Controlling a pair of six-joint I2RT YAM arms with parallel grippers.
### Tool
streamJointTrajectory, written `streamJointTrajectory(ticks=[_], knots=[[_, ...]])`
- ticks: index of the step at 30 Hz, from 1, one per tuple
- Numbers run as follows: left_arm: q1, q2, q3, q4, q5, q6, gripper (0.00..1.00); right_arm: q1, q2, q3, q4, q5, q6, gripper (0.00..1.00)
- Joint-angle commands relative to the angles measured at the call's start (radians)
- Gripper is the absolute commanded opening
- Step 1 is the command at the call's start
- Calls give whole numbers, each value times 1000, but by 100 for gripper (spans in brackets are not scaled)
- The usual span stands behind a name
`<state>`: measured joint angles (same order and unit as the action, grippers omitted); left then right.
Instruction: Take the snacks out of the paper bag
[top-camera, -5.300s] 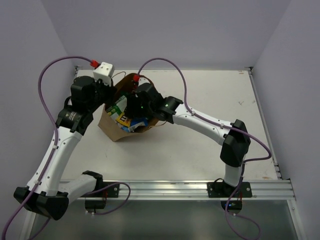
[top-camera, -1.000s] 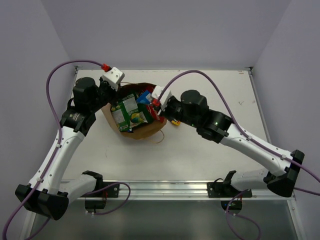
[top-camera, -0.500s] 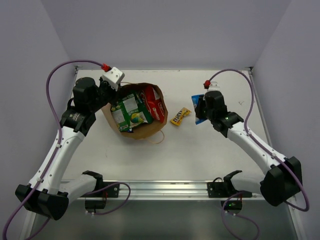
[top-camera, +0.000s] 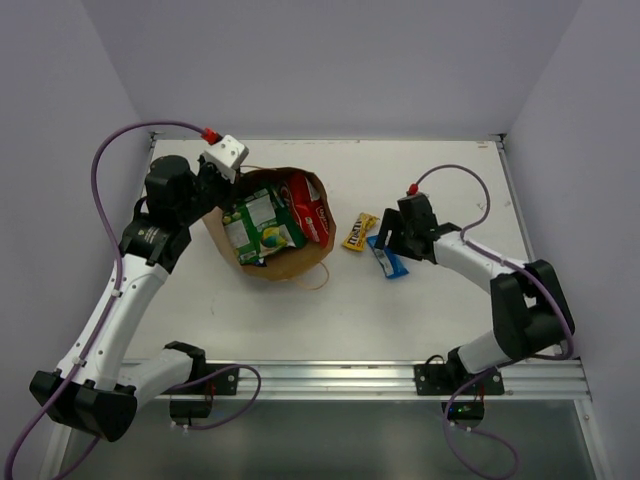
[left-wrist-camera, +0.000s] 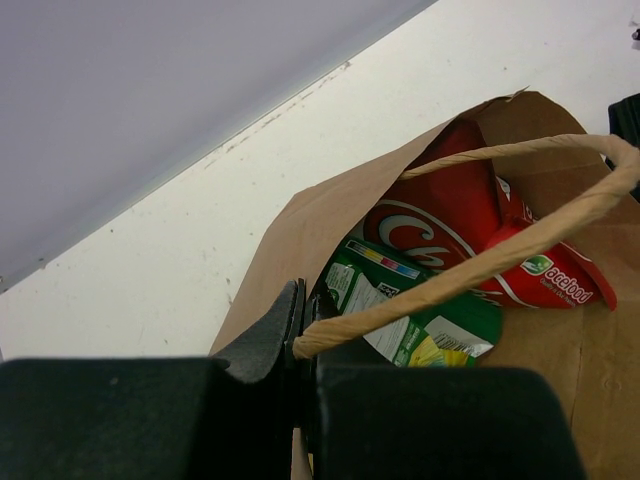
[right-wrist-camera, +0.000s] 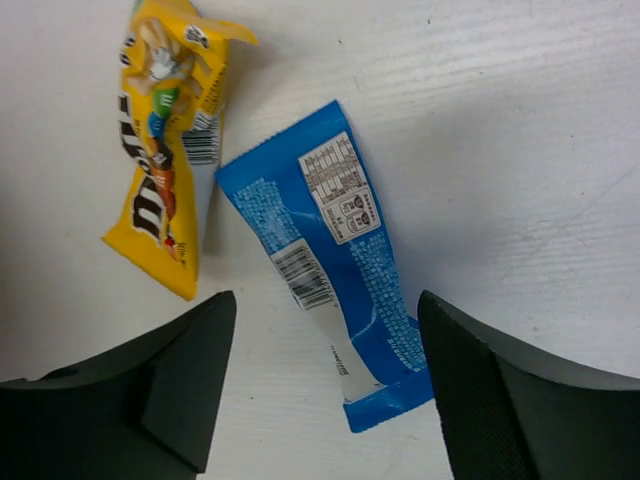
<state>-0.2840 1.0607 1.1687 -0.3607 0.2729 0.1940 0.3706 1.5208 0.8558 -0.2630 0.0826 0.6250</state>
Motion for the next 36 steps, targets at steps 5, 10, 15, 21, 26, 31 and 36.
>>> streamJointTrajectory(ticks=[5, 10, 15, 21, 26, 31, 36], knots=[[-3, -21, 8, -7, 22, -8, 0, 23, -256, 17, 90, -76, -168, 88], [-3, -19, 23, -20, 26, -13, 0, 224, -362, 129, 102, -55, -417, 89], [-3, -18, 25, -26, 26, -25, 0, 379, -376, 248, 143, -53, -522, 89], [-3, -13, 29, -27, 32, -48, 0, 504, -240, 393, 217, -144, -490, 90], [-3, -15, 36, -35, 35, -67, 0, 576, -69, 456, 301, -187, -418, 91], [-3, -16, 40, -44, 31, -76, 0, 602, 53, 471, 398, -161, -320, 93], [-1, -15, 48, -58, 25, -82, 0, 600, 154, 485, 416, -71, -283, 99]])
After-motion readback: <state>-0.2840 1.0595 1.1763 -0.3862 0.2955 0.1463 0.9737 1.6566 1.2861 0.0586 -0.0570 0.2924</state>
